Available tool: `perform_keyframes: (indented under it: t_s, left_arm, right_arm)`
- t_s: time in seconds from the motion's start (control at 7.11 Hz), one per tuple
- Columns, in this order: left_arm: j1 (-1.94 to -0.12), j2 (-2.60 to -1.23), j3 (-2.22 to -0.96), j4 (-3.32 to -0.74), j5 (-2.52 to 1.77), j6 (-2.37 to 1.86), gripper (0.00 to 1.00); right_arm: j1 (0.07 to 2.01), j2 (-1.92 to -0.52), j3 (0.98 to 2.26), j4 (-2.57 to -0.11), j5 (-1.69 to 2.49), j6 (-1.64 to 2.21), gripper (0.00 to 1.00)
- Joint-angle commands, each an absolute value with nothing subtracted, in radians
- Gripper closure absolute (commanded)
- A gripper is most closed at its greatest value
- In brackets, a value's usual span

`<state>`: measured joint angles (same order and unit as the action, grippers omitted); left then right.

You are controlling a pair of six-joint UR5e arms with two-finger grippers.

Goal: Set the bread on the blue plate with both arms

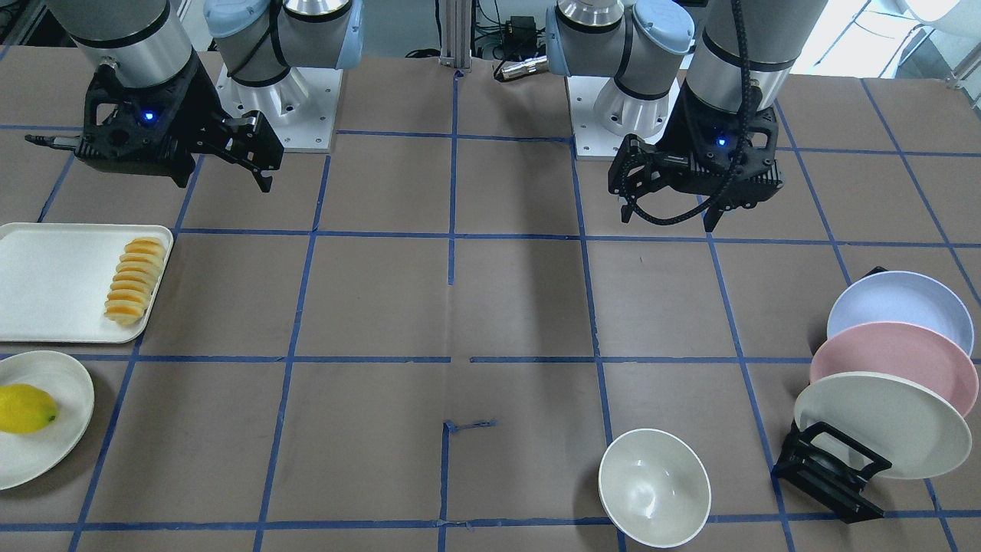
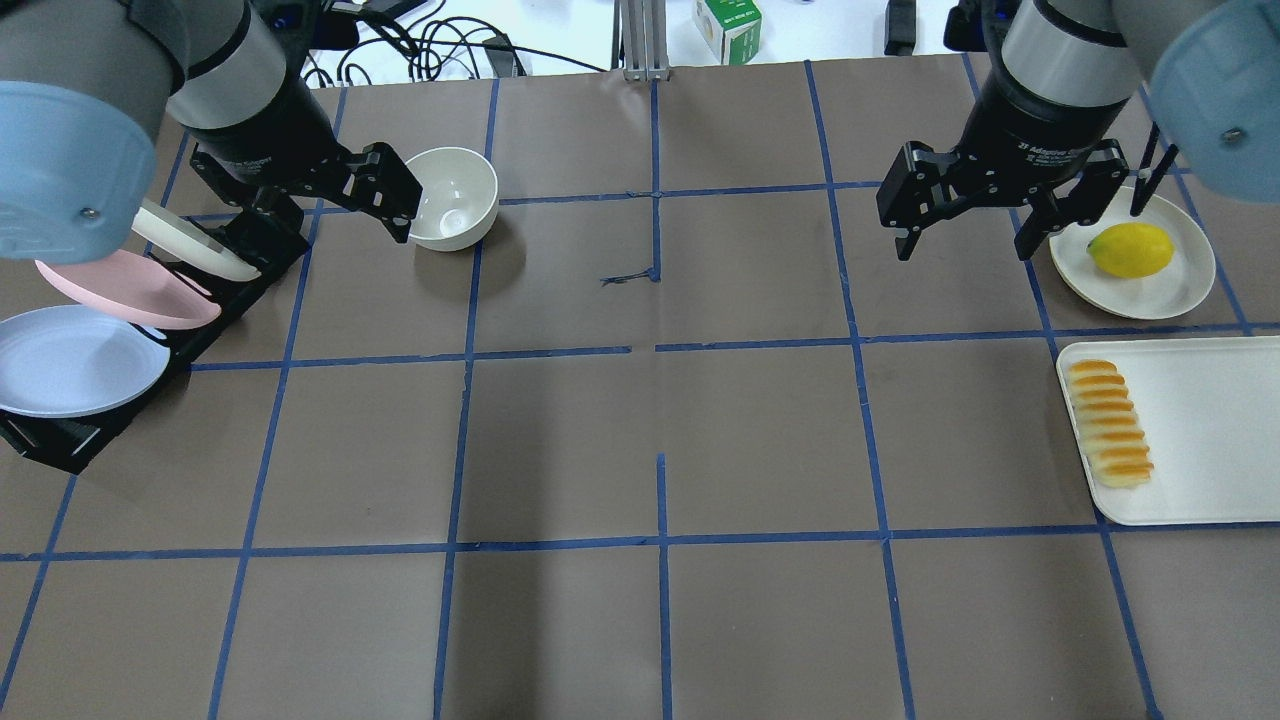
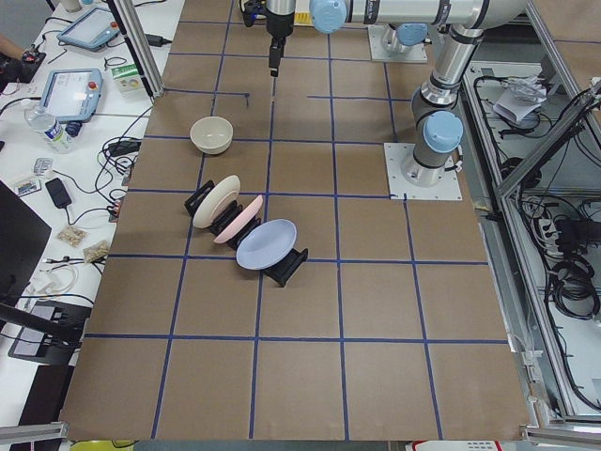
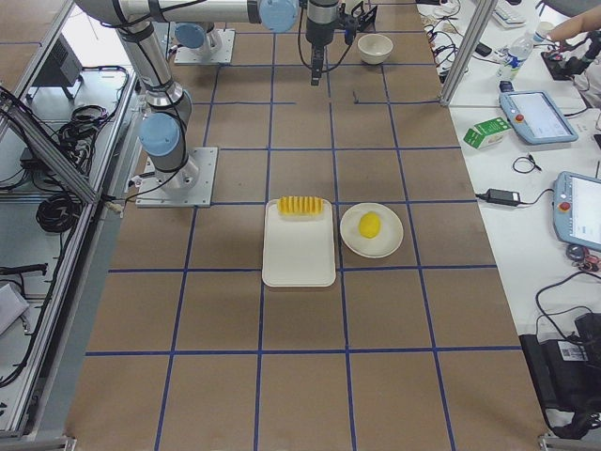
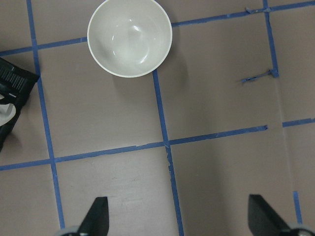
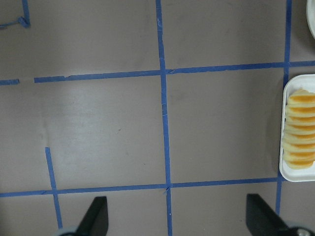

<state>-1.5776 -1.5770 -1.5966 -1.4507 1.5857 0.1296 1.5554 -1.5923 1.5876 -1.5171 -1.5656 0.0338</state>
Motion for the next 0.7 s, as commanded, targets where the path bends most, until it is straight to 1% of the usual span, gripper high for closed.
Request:
perform_keyframes:
  t_s: [0.0, 0.14, 0.28, 0.56]
  left_arm:
    - [-1.58, -1.577, -1.6, -1.451, 1.592, 0.127, 0.0]
    - [-1.577, -1.572, -1.609, -1.451, 1.595, 0.121, 0.0]
    - [-1.53, -1.572, -1.611, -1.448, 1.611, 0.089, 0.0]
    - [-1.285, -1.574, -1.623, -1.45, 1.722, 0.077, 0.0]
  right_arm:
    - [1.555, -1.592, 1.589, -1.516, -1.565, 0.034, 0.0]
    - [1.555, -1.592, 1.589, -1.516, -1.566, 0.034, 0.0]
    - [1.555, -1.592, 1.591, -1.511, -1.572, 0.032, 0.0]
    - [1.552, -1.586, 1.592, -1.512, -1.586, 0.032, 0.0]
